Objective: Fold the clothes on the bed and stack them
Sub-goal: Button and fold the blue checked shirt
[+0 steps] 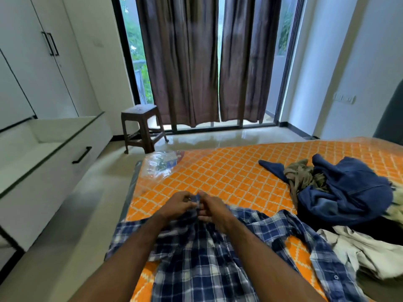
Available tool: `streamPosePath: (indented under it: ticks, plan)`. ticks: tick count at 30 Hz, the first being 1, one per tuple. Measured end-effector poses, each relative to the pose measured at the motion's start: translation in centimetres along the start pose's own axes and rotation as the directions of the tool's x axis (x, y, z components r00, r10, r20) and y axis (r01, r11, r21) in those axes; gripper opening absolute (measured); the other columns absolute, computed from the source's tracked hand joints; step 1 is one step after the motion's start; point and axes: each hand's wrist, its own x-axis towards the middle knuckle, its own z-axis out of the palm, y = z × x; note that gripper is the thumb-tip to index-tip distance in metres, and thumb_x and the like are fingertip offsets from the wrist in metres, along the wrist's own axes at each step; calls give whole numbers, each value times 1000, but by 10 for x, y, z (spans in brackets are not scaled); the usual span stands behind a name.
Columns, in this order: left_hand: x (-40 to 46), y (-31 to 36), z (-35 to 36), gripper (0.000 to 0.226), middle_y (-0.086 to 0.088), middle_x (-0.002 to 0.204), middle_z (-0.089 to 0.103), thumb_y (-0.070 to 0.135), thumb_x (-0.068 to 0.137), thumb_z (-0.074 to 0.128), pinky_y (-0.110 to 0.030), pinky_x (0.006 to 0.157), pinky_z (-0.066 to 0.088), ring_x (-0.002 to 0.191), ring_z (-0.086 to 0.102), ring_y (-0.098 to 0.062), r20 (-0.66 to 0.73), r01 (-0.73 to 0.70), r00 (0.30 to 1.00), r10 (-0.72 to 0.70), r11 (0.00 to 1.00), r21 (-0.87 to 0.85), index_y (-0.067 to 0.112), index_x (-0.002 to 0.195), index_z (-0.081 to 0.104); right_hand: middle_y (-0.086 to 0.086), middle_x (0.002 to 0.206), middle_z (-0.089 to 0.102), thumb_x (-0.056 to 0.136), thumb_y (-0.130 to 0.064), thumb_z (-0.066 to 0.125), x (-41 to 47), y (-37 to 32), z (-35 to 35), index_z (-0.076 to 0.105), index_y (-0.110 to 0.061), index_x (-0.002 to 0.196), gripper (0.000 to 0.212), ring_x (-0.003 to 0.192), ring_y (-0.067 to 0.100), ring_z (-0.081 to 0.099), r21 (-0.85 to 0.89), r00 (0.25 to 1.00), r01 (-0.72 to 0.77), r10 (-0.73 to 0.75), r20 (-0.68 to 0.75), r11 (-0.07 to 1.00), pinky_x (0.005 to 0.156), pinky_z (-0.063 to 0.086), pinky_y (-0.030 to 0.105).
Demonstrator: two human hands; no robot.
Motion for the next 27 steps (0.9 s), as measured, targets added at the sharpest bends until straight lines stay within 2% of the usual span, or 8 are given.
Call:
streamPosePath:
  ticks: [3, 6, 11, 14, 17, 20, 23, 27]
  plan:
    - [-32, 34, 0, 22, -11, 96, 67, 3, 97, 57, -34, 62, 49, 75, 62, -20, 117, 142, 988, -98, 871, -471, 9, 118, 62, 16, 73, 67, 94, -13, 67, -21, -21, 6, 72, 7, 96, 21, 65, 24, 60, -82, 987, 90, -100, -128, 993, 59, 48, 31]
    - [-61, 68, -14, 31, -21, 105, 65, -2, 98, 51, -35, 60, 56, 74, 65, -27, 113, 165, 986, -120, 725, -669, 8, 127, 51, 22, 72, 66, 87, 13, 56, -48, -59, 10, 69, 8, 89, 15, 55, 21, 60, -57, 965, 173, -181, -188, 983, 51, 50, 26]
    - [-79, 88, -52, 25, -22, 104, 63, -1, 97, 44, -46, 51, 59, 67, 69, -30, -241, 39, 945, -221, 808, -588, 6, 121, 47, 10, 60, 59, 86, 12, 39, -79, -149, 15, 64, -1, 76, 30, 48, 19, 55, 101, 948, 305, -291, -132, 947, 44, 42, 19]
    - [-79, 88, -63, 21, -13, 114, 59, 12, 98, 57, -40, 45, 54, 67, 68, -21, -265, 24, 955, -132, 927, -374, 12, 119, 50, 7, 58, 63, 91, 3, 36, -99, -207, 11, 67, -2, 87, 31, 45, 15, 58, 174, 945, 321, -327, 6, 931, 45, 47, 21]
    - [-75, 102, -71, 43, -2, 125, 54, 33, 92, 70, -30, 43, 50, 76, 66, -20, -235, 40, 969, -81, 983, -178, 19, 126, 47, 10, 72, 61, 91, 0, 46, -129, -264, 5, 74, -7, 98, 30, 50, 18, 60, 93, 899, 367, -379, 218, 926, 49, 52, 25]
    - [-66, 116, -77, 67, -5, 128, 55, 47, 83, 75, -31, 59, 49, 91, 61, -22, -293, -16, 956, 1, 999, -49, 12, 131, 44, 14, 78, 67, 88, 8, 52, -164, -311, -1, 71, -2, 113, 33, 56, 21, 66, -13, 829, 478, -446, 339, 878, 59, 58, 31]
    - [-54, 121, -85, 85, -6, 119, 70, 66, 61, 81, -37, 95, 52, 108, 66, -17, -326, -172, 940, 102, 966, -193, 10, 121, 62, 14, 88, 70, 92, 6, 54, -199, -351, -12, 65, 1, 121, 31, 69, 21, 71, -37, 758, 552, -482, 440, 833, 70, 62, 33]
    - [-65, 149, -91, 45, 17, 104, 75, 45, 74, 85, -24, 92, 52, 103, 69, -5, -192, -236, 963, 186, 929, -284, 28, 113, 71, 7, 78, 69, 99, -3, 48, -244, -387, -30, 59, 0, 125, 29, 65, 16, 69, -14, 694, 638, -567, 443, 770, 64, 60, 28]
